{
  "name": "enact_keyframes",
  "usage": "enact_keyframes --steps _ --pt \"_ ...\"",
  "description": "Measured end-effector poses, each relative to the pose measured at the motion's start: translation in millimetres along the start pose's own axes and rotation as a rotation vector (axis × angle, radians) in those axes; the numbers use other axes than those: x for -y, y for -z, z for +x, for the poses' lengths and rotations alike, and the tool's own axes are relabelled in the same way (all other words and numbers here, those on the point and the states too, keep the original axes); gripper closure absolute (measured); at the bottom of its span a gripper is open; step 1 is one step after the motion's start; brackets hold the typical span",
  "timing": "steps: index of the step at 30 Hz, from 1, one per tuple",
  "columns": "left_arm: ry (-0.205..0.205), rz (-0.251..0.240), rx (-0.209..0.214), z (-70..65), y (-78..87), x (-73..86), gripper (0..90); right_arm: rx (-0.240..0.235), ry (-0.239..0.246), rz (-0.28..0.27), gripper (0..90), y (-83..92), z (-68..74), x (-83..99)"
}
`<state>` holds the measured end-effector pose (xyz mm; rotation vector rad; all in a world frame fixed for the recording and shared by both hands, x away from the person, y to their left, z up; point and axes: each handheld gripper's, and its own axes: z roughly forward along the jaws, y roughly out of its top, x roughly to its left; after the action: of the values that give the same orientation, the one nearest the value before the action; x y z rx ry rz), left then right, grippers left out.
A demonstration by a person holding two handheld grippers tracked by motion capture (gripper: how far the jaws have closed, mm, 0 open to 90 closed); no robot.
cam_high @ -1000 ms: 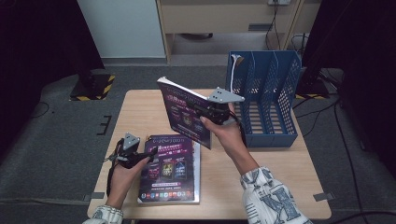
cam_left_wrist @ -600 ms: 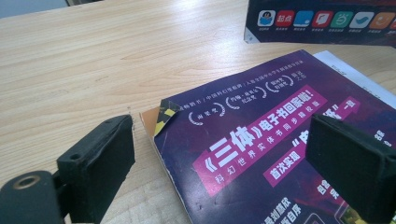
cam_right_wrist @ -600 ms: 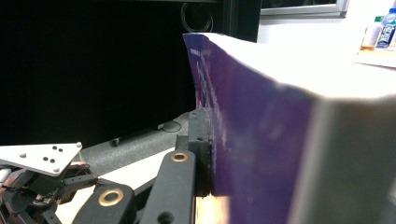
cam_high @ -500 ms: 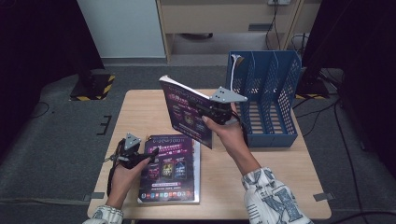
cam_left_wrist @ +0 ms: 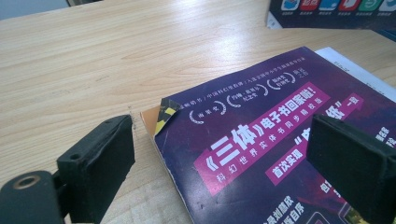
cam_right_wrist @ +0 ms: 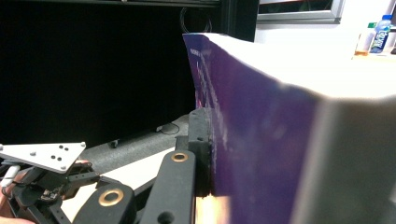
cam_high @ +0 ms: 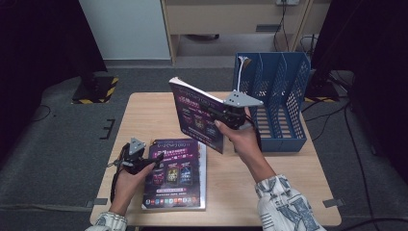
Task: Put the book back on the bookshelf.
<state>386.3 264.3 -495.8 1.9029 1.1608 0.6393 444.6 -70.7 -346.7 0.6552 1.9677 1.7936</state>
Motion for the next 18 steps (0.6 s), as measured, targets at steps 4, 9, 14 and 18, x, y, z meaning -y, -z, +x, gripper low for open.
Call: enact_keyframes --steps 4,9,14,18 --pt "0.001 0.0 -0.002 -0.1 -0.4 0.2 7.0 0.002 -0.001 -0.003 82.5 7.9 -2.6 0.5" --pt "-0.001 0.0 -0.002 -0.2 -0.7 0.3 6.8 0.009 -0.005 0.001 82.5 19.1 -6.1 4.0" --pt "-0.004 -0.001 -0.005 -0.4 -0.5 0.4 6.8 0.014 -0.007 0.005 82.5 27.8 -9.5 7.3" --pt "-0.004 -0.002 -0.008 -0.2 -0.5 0.6 6.8 0.017 -0.009 0.005 82.5 34.9 -10.9 8.6"
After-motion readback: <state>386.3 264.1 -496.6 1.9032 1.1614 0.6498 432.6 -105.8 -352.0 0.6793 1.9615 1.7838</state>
